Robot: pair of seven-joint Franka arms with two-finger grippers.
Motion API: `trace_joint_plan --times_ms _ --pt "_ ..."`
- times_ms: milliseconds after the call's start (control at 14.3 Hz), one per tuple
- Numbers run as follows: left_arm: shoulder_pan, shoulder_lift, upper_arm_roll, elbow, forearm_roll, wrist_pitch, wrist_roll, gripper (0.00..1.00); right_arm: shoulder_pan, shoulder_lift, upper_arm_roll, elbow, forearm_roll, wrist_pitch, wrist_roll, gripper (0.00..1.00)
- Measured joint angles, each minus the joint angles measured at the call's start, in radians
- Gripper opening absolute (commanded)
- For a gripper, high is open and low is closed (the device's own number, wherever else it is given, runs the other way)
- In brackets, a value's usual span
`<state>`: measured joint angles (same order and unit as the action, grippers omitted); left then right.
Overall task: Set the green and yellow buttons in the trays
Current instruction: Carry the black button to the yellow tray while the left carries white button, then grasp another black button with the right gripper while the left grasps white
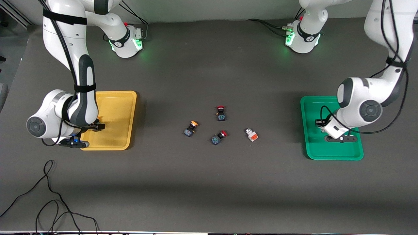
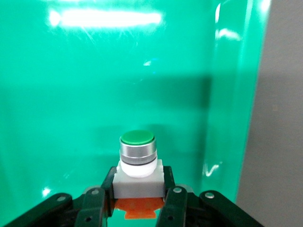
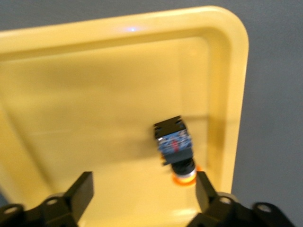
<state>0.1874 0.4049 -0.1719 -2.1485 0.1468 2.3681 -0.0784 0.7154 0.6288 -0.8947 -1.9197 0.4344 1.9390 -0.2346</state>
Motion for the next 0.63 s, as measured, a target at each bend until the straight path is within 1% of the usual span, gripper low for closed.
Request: trace_joint_plan --times_ms 70,140,209,279,419,488,628 --pt "0.006 0.012 0.0 0.0 0.002 0.01 0.004 0.69 0.006 -0.001 0.001 0.044 0.001 -0.049 0.051 1.0" --pt "0.008 0.014 0.0 0.0 0.002 0.011 0.005 1.0 0.019 -0.002 0.006 0.092 0.003 -0.094 0.116 1.0" --pt "0.009 0.012 0.0 0.003 0.003 0.011 0.007 1.0 0.035 -0.003 0.023 0.14 0.005 -0.127 0.196 1.0" --pt "0.009 0.009 -0.001 0.007 0.003 0.011 0.012 1.0 0.049 -0.004 0.056 0.184 0.009 -0.146 0.284 1.0" --pt "0.011 -0.002 -0.001 0.022 0.003 -0.001 0.029 1.0 0.065 -0.003 0.147 0.256 0.043 -0.152 0.472 1.0" --pt "0.016 -0.013 -0.002 0.039 0.003 -0.031 0.033 1.0 0.069 0.0 0.194 0.289 0.065 -0.152 0.558 1.0" --pt "0.027 -0.043 -0.004 0.102 0.003 -0.139 0.042 1.0 0.071 0.013 0.276 0.354 0.097 -0.152 0.711 1.0"
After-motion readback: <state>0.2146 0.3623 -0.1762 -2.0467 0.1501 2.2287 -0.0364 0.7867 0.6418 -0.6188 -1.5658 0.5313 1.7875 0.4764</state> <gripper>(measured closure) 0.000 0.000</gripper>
